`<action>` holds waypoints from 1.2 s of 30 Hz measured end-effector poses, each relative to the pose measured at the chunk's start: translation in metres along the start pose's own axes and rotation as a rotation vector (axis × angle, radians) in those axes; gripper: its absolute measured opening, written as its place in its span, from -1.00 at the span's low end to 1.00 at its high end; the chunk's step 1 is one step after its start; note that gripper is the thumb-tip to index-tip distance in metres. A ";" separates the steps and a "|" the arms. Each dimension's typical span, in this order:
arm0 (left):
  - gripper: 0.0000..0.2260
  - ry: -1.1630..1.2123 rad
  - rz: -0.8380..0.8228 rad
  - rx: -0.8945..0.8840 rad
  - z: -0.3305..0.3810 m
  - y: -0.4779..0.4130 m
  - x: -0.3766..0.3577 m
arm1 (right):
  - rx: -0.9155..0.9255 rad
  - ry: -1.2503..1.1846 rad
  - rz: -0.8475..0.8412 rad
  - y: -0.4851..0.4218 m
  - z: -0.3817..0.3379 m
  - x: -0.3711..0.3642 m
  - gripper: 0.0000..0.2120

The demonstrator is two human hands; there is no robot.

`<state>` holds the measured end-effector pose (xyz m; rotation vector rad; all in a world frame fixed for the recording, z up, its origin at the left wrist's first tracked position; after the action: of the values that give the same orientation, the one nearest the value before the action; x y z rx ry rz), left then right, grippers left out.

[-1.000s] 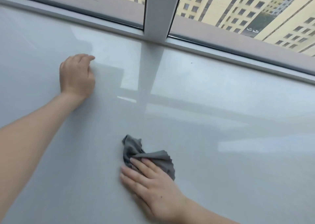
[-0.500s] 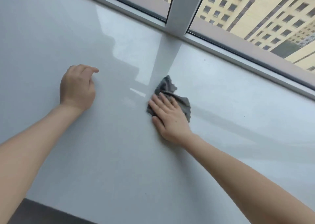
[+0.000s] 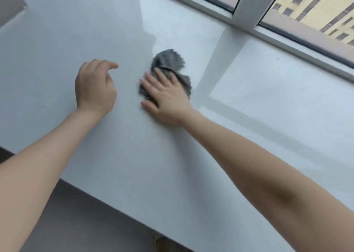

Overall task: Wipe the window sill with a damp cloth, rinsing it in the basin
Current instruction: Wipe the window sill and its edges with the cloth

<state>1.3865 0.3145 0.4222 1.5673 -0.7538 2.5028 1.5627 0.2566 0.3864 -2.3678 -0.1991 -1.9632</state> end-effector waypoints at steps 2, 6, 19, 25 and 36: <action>-0.65 0.009 -0.015 0.012 -0.003 0.002 0.003 | 0.247 -0.107 -0.021 0.049 -0.044 -0.008 -0.49; -0.65 0.054 -0.051 0.054 0.005 0.008 0.010 | 0.527 -0.248 -0.266 0.198 -0.061 -0.010 -0.63; -0.64 0.185 -0.148 -0.072 0.073 0.000 -0.005 | -0.675 -1.210 -0.472 0.246 0.023 0.112 -0.62; -0.68 0.193 -0.173 -0.109 0.090 -0.004 -0.020 | -0.883 -0.230 0.176 0.264 0.022 0.079 -0.50; -0.71 0.223 -0.249 -0.177 0.124 -0.012 -0.060 | -0.244 -0.063 -0.059 0.256 -0.084 -0.010 -0.52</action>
<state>1.5203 0.2796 0.4176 1.2164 -0.6807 2.3094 1.5144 -0.0080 0.4019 -2.6020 -0.0338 -2.0470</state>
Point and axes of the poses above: each hand's wrist, its own y-axis away from the middle knuckle, its own x-axis out of the back of the hand, z = x × y, the point moved 1 cm from there along -y, towards the middle knuckle, and after that the axes turned 5 degrees about -x, right-handed, at the moved point
